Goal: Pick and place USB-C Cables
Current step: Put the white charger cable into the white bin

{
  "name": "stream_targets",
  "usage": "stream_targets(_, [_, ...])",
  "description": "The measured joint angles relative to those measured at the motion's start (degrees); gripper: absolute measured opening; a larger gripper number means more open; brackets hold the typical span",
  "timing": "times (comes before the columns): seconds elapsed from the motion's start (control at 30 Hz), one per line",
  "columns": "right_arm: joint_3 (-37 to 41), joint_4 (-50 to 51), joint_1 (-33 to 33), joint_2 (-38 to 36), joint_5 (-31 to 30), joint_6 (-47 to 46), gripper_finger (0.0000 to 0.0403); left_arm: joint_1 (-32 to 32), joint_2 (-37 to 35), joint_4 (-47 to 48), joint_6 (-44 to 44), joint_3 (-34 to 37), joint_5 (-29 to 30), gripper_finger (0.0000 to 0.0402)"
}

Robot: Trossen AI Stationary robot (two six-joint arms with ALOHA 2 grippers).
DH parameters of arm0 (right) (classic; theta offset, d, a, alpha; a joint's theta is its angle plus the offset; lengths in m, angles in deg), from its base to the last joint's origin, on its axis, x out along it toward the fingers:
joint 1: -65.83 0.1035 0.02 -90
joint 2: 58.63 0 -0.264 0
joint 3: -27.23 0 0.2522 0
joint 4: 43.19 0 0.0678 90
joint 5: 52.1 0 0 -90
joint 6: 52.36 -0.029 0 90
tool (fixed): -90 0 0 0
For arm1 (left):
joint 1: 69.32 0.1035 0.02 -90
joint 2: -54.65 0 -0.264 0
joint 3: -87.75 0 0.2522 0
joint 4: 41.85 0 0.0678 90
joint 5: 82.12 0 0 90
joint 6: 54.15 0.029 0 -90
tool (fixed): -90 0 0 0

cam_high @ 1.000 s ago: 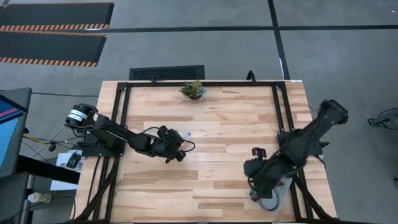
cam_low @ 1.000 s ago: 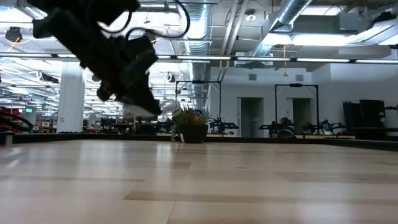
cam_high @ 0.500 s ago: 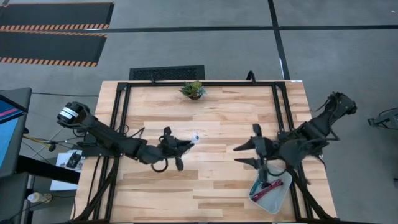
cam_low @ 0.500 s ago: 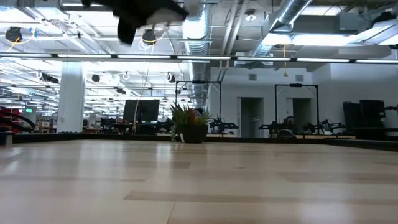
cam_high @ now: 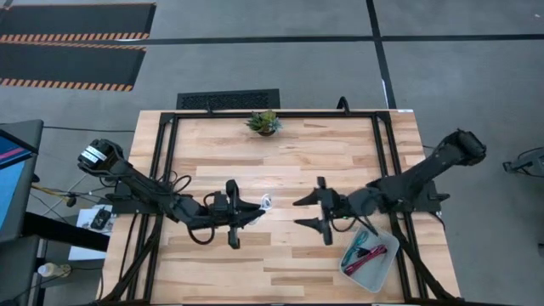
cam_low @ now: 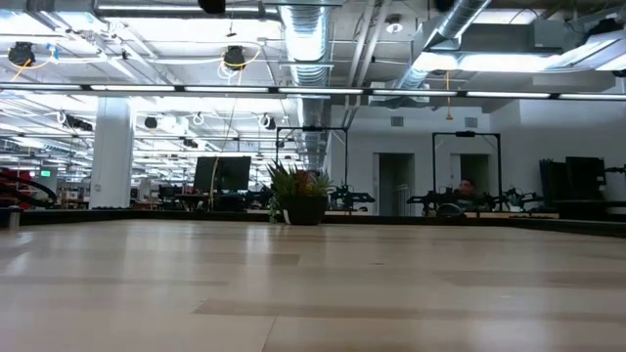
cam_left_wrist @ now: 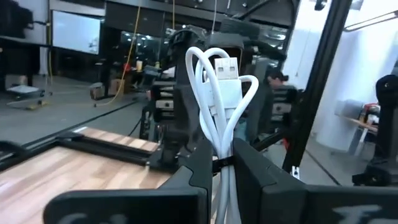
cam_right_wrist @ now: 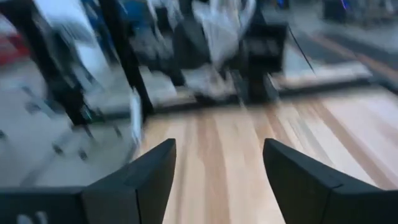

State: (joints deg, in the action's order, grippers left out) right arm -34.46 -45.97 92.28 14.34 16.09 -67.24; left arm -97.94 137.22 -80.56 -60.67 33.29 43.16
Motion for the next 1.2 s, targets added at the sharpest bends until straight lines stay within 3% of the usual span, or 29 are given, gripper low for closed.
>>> stream_targets(0.1, [0.25,-10.94,-2.03,3.43,3.78,3.43,0.0270,0.09,0.06,-1.05,1.97,0.00,-0.71,0.0015])
stream_targets(0.23, [-1.39,-16.89,-4.29,7.67,5.44,7.81,0.0271,0.17,0.04,-1.63,3.08,0.00,-2.03,0.0015])
stream_targets(0.33, [-3.15,-17.44,-5.65,9.63,5.48,9.32,0.0271,0.17,0.04,-1.70,3.67,0.00,-2.05,0.0016])
stream_targets(0.53, [-7.61,-19.21,-8.41,14.28,12.35,9.43,0.0271,0.46,0.04,-1.52,4.81,0.00,-2.03,0.0016])
stream_targets(0.87, [-12.72,-19.18,-9.85,17.33,13.05,13.47,0.0268,0.47,0.04,-1.11,4.85,0.00,-1.93,0.0017])
stream_targets(1.03, [-12.76,-19.08,-9.85,17.33,12.99,13.45,0.0227,0.48,0.04,-1.11,4.85,0.00,-1.55,0.0017])
stream_targets(1.2, [-12.76,-18.79,-10.20,17.33,12.94,13.42,0.0140,0.46,0.04,-1.31,4.85,0.00,-1.37,0.0017])
